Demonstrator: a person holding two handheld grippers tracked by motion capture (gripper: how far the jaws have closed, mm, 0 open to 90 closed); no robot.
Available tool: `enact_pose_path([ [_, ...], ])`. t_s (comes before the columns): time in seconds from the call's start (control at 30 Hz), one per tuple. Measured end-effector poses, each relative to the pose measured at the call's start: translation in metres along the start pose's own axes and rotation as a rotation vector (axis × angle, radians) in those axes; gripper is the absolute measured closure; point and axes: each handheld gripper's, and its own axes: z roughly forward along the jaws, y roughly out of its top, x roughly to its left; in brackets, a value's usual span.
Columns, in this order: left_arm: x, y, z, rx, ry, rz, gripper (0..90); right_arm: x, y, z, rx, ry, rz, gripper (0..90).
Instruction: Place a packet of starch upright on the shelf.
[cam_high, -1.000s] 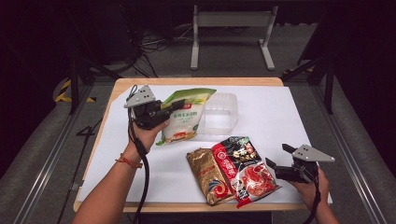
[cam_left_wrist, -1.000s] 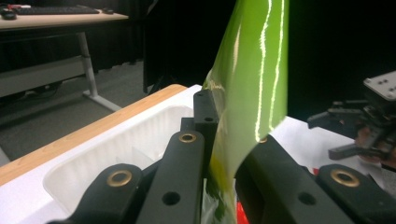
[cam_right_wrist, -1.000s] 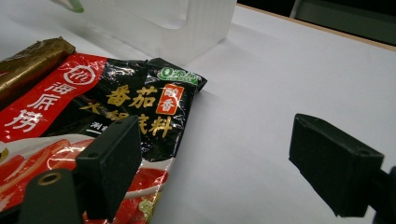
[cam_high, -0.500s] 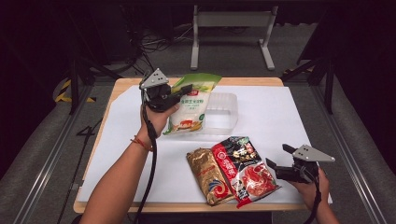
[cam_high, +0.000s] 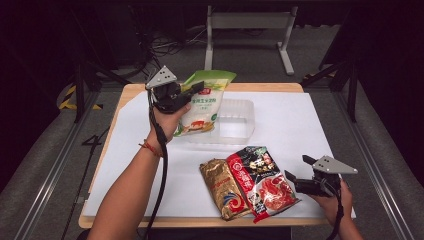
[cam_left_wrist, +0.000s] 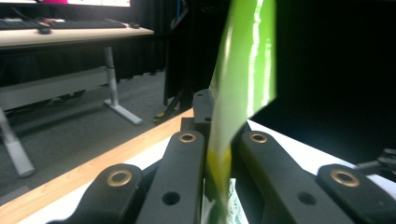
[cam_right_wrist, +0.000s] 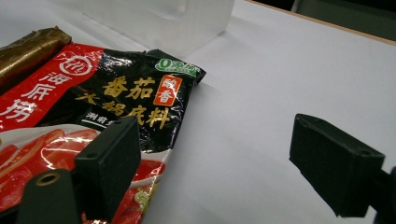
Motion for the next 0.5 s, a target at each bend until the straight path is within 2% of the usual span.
enact_pose_path([
  [0.13,0.001,0.000,0.002,0.001,0.005,-0.004,89.9,0.002,0.000,0.001,0.004,-0.004,-0.013,17.2],
  [0.27,0.007,-0.002,0.004,0.000,0.030,-0.019,89.9,0.001,-0.001,0.001,0.006,-0.002,-0.012,17.2],
  [0.33,0.010,-0.003,0.011,0.013,0.052,-0.015,89.9,0.001,-0.001,0.002,0.008,-0.003,-0.009,17.2],
  [0.5,0.014,-0.005,0.024,0.024,0.070,-0.014,89.9,0.002,-0.001,0.001,0.008,-0.005,-0.014,17.2],
])
